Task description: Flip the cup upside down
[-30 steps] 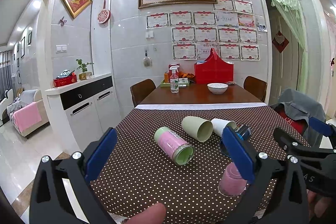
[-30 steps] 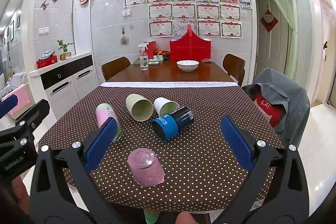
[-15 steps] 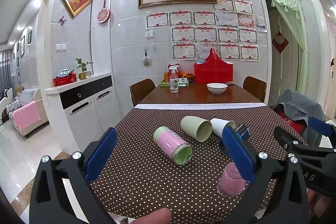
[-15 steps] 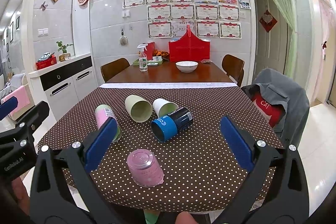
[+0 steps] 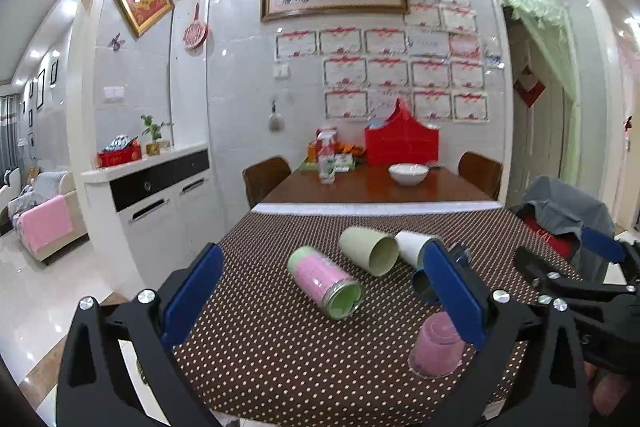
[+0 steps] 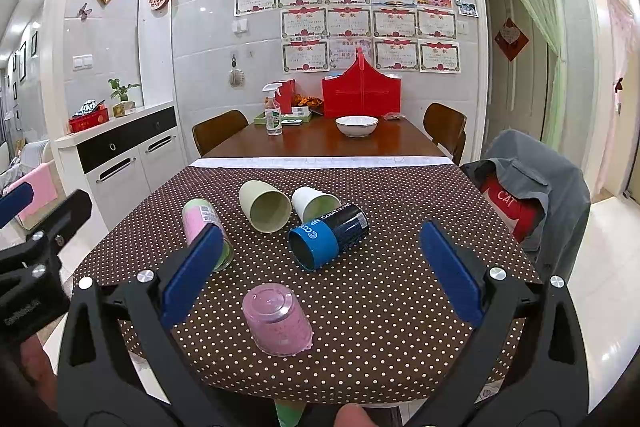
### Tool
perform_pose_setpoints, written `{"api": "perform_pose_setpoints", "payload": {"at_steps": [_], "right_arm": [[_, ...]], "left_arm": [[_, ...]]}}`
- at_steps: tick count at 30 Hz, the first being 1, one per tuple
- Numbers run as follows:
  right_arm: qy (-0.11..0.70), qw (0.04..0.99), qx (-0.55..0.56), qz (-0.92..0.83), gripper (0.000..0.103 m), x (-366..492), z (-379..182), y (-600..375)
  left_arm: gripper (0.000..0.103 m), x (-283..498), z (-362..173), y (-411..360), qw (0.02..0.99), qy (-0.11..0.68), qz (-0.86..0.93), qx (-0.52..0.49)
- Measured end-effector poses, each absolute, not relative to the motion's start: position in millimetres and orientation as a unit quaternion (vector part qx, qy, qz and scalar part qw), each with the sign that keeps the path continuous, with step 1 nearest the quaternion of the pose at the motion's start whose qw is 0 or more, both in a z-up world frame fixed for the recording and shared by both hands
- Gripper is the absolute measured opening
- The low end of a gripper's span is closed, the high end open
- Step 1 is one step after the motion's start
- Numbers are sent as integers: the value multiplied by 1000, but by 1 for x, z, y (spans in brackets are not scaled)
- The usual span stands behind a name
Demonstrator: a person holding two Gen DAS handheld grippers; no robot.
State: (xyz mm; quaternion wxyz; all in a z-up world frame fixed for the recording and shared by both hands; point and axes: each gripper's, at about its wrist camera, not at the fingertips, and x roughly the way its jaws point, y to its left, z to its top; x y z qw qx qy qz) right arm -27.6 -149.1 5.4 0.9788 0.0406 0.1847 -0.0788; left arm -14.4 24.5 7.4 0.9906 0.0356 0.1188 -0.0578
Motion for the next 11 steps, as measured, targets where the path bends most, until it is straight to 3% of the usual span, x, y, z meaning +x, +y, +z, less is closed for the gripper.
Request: {"api": "perform_pose_setpoints", "payload": {"at_steps": [11], "right_arm": [[185,979,40,-79,97,-27,5,-148]], "left_arm": [[99,-9,9,24,990,129,-41,40]]}}
